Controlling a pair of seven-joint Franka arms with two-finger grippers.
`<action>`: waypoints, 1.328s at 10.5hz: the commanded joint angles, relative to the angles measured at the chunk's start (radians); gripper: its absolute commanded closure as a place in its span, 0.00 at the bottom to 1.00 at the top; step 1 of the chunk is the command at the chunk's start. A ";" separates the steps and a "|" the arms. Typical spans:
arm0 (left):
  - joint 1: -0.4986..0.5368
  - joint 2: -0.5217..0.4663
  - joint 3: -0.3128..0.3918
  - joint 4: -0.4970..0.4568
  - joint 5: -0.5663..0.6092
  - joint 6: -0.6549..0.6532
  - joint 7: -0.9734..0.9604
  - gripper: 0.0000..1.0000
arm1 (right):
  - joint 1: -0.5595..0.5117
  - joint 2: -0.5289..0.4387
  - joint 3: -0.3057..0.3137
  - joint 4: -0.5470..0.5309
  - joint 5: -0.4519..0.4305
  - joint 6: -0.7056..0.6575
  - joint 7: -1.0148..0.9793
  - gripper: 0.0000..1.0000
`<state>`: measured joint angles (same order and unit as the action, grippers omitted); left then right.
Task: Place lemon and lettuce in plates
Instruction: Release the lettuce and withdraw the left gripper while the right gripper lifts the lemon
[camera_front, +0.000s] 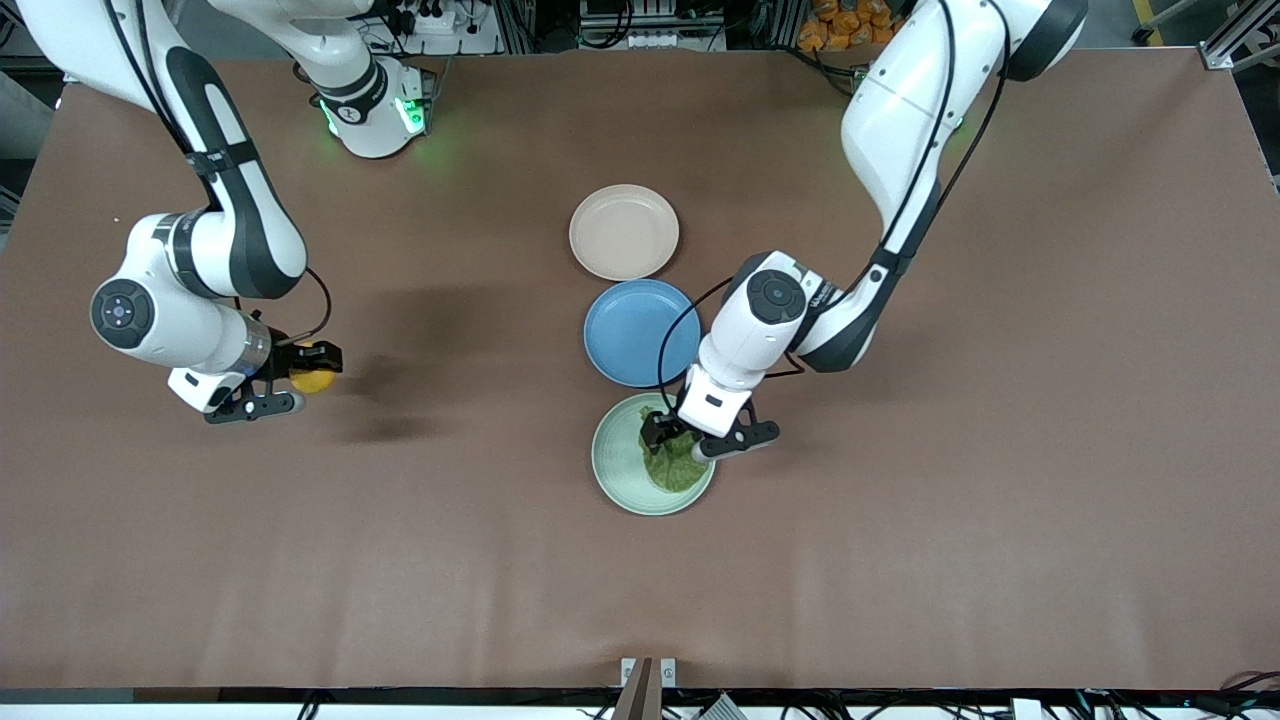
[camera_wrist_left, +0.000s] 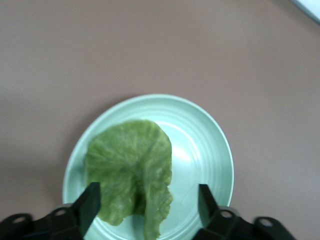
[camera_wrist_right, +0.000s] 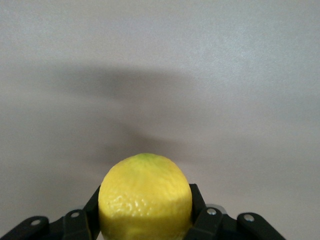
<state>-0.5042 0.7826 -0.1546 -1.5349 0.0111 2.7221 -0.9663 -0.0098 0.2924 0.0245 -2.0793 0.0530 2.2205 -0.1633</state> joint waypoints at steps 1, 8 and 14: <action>0.004 -0.146 0.055 -0.021 0.097 -0.192 -0.029 0.00 | 0.051 -0.059 0.000 -0.041 0.010 -0.013 0.103 1.00; 0.246 -0.411 0.044 -0.021 0.152 -0.625 0.393 0.00 | 0.217 -0.062 0.000 -0.041 0.010 -0.033 0.428 1.00; 0.401 -0.568 0.044 -0.019 0.082 -0.876 0.675 0.00 | 0.472 -0.076 0.003 -0.028 0.008 -0.076 0.859 1.00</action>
<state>-0.1342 0.2831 -0.1012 -1.5238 0.1208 1.9135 -0.3511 0.3426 0.2549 0.0313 -2.0907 0.0558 2.1528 0.5069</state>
